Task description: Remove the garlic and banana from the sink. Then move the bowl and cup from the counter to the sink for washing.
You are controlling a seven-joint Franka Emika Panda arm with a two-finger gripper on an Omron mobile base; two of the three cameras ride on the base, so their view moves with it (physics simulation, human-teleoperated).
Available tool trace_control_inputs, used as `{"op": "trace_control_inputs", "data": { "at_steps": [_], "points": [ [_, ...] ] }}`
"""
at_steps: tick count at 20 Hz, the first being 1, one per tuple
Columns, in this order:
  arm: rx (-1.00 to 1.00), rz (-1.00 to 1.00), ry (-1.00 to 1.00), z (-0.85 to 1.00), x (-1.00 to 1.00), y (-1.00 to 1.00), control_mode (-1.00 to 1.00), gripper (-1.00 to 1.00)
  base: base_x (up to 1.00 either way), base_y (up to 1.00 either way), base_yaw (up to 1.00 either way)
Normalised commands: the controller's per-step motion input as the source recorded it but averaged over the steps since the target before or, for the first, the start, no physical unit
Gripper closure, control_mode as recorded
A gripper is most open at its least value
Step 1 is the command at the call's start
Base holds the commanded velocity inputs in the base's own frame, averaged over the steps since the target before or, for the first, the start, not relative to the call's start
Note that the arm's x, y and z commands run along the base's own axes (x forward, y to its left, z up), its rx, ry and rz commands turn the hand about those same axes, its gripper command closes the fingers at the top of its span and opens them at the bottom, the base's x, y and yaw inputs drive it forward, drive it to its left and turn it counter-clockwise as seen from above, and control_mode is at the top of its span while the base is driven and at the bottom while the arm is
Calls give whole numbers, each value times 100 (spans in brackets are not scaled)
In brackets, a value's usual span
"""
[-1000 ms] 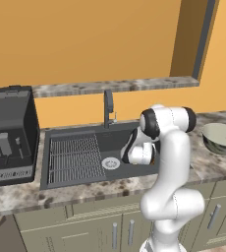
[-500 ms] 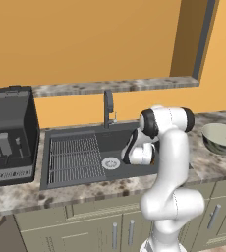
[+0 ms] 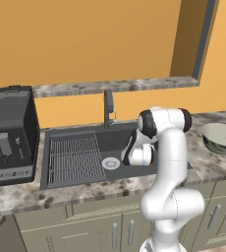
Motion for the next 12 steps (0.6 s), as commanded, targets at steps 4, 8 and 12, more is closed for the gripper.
{"op": "trace_control_inputs", "data": {
  "at_steps": [4, 8, 12],
  "points": [
    [0, -2, 0, -9, 12, 6, -100, -100, 0, 0, 0],
    [0, -1, 0, -10, 14, 9, -100, -100, 0, 0, 0],
    [0, -1, 0, -12, 14, 7, -100, -100, 0, 0, 0]
  ]
}}
